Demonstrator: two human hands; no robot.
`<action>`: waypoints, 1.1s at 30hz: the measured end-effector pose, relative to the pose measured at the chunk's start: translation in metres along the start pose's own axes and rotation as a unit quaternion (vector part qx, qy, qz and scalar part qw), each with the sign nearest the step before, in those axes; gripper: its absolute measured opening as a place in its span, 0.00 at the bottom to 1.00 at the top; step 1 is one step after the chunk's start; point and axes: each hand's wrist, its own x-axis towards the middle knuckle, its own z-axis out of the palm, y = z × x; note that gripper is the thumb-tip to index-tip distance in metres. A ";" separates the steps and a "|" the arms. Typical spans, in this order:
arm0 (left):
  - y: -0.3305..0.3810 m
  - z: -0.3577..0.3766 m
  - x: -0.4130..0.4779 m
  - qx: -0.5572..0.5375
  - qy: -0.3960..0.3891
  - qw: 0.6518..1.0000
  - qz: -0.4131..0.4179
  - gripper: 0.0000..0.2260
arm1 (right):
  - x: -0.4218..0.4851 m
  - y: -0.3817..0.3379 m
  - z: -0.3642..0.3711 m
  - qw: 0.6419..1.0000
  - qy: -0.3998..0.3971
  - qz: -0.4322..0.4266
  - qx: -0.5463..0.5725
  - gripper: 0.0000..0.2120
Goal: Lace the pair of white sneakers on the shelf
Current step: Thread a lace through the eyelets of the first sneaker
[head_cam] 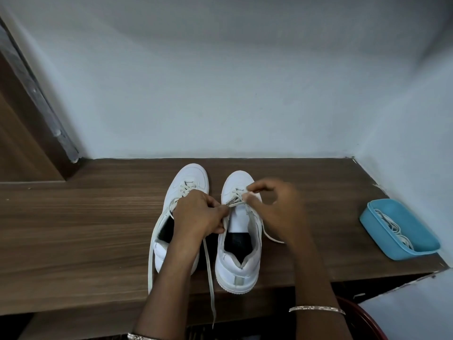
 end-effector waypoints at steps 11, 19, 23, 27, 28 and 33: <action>-0.003 -0.003 0.001 -0.002 -0.009 1.000 -0.006 0.07 | -0.004 0.003 0.023 0.998 -0.002 -0.032 -0.059 0.06; -0.002 -0.005 -0.002 -0.003 -0.002 1.000 -0.031 0.07 | 0.000 0.013 -0.014 0.908 0.130 0.196 0.348 0.07; 0.000 -0.007 -0.003 -0.011 -0.014 0.999 -0.035 0.06 | 0.000 0.030 -0.021 0.891 0.194 0.263 0.315 0.07; 0.003 -0.014 -0.005 -0.011 -0.057 0.997 -0.049 0.05 | -0.002 0.041 -0.019 0.962 0.163 0.218 -0.021 0.04; 0.003 -0.017 -0.004 -0.007 -0.075 0.996 -0.051 0.06 | -0.001 0.039 -0.017 0.970 0.145 0.191 -0.036 0.06; -0.005 -0.022 0.005 0.077 -0.004 0.997 0.031 0.18 | 0.001 0.014 0.007 0.992 -0.041 0.114 0.040 0.10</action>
